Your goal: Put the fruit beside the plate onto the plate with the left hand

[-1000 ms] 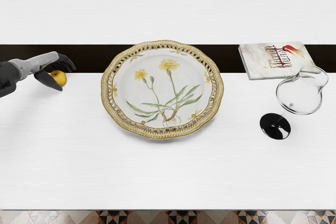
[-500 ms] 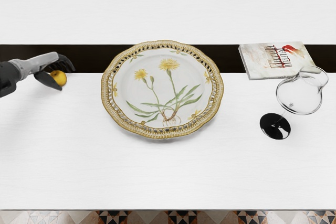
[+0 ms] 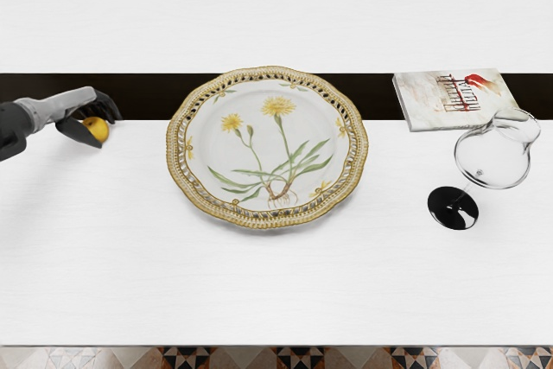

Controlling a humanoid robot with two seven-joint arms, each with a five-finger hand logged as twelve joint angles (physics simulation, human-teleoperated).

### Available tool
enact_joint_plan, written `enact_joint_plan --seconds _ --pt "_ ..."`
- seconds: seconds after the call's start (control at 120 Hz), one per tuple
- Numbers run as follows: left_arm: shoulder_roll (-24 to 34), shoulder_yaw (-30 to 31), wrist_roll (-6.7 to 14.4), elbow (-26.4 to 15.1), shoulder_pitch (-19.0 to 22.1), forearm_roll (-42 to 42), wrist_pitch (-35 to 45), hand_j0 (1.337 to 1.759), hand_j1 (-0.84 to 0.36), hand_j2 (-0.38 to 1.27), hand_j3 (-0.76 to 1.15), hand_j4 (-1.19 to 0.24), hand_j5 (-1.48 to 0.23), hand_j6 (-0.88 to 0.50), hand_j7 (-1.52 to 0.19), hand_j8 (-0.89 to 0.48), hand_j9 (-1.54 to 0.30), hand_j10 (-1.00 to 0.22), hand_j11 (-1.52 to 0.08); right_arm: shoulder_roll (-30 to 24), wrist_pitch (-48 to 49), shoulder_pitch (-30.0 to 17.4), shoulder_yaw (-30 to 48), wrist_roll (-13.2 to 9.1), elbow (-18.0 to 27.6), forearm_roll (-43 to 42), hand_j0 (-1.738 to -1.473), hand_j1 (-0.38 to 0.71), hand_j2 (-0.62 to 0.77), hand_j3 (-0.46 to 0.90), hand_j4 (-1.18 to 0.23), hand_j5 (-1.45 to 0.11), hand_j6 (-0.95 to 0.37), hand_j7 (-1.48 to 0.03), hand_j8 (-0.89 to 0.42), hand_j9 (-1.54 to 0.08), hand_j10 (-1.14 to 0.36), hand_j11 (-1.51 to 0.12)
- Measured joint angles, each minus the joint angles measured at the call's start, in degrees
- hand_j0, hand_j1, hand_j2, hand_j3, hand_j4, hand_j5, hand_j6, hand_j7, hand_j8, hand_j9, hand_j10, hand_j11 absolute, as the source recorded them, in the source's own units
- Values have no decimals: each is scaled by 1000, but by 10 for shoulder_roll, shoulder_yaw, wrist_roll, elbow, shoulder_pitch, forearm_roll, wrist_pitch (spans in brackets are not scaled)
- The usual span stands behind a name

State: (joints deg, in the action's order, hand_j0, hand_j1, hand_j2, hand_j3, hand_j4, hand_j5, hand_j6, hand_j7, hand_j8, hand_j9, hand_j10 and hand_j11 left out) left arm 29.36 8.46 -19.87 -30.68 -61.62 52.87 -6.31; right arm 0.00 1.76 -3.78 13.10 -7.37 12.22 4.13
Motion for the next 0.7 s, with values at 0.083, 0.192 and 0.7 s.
enact_joint_plan --seconds 0.083,0.192,0.7 --pt "1 0 0 0 -1 1 0 1658 -273 149 0 -544 -698 -545 -698 -493 -703 -549 -704 0 0 0 0 0 0 0 -1658 -317 -5 0 -26 -34 -26 -34 -26 -34 -26 -34" --pt "1 1 0 0 -2 2 0 1658 -274 166 0 -550 -712 -550 -712 -493 -716 -545 -716 0 0 0 0 0 0 0 -1658 -317 -5 0 -27 -35 -27 -35 -27 -35 -27 -35" --pt "1 8 2 0 -6 2 0 1657 -275 214 0 -579 -759 -579 -759 -499 -763 -548 -763 0 0 0 0 0 0 0 -1658 -317 -5 0 -27 -35 -27 -35 -27 -35 -27 -35"
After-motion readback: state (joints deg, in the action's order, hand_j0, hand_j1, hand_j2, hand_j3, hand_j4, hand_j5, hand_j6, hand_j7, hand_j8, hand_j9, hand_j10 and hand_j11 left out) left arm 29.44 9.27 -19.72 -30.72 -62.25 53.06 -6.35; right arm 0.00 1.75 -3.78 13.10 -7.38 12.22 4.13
